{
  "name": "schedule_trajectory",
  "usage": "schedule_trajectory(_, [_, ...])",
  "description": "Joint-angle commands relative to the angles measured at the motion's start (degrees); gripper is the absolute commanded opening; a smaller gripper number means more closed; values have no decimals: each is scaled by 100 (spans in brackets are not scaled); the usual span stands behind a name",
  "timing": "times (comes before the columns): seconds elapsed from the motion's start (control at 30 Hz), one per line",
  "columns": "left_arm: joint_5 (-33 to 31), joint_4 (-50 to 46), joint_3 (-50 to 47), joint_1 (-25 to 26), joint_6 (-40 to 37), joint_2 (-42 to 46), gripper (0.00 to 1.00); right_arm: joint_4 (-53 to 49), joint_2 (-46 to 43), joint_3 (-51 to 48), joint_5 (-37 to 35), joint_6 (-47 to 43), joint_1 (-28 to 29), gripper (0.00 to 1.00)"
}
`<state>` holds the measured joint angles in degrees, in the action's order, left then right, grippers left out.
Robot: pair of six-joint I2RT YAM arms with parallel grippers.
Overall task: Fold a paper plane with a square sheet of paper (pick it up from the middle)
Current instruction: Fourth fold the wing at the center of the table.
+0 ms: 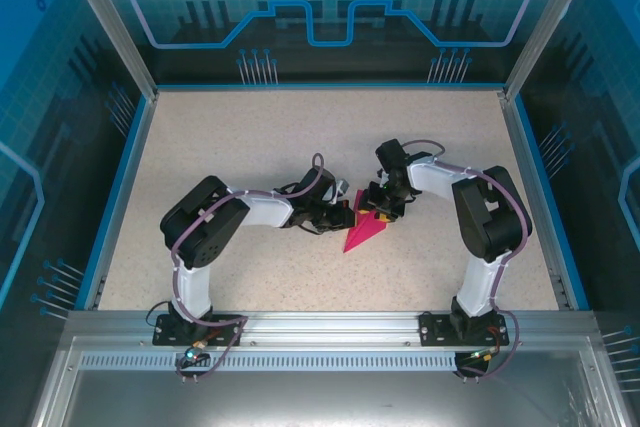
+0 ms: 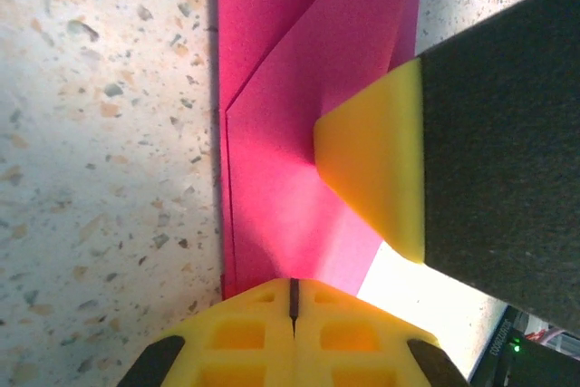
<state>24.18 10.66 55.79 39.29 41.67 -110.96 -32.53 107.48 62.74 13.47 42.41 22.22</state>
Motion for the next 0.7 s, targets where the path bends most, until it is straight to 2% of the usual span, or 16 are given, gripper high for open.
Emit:
schedule_trajectory(0.0, [-129,-261,134,44,-159,-110,0,249,1099,-507,-886,-119,212,50])
schedule_trajectory(0.43, [-178,-405,146,35,-168,-172,0,185,1057,-411,-835,-155,248,50])
schedule_trajectory(0.67, [-391,-882,179,108,-293,-255,0,245,-302,-421,-487,-205,184,50])
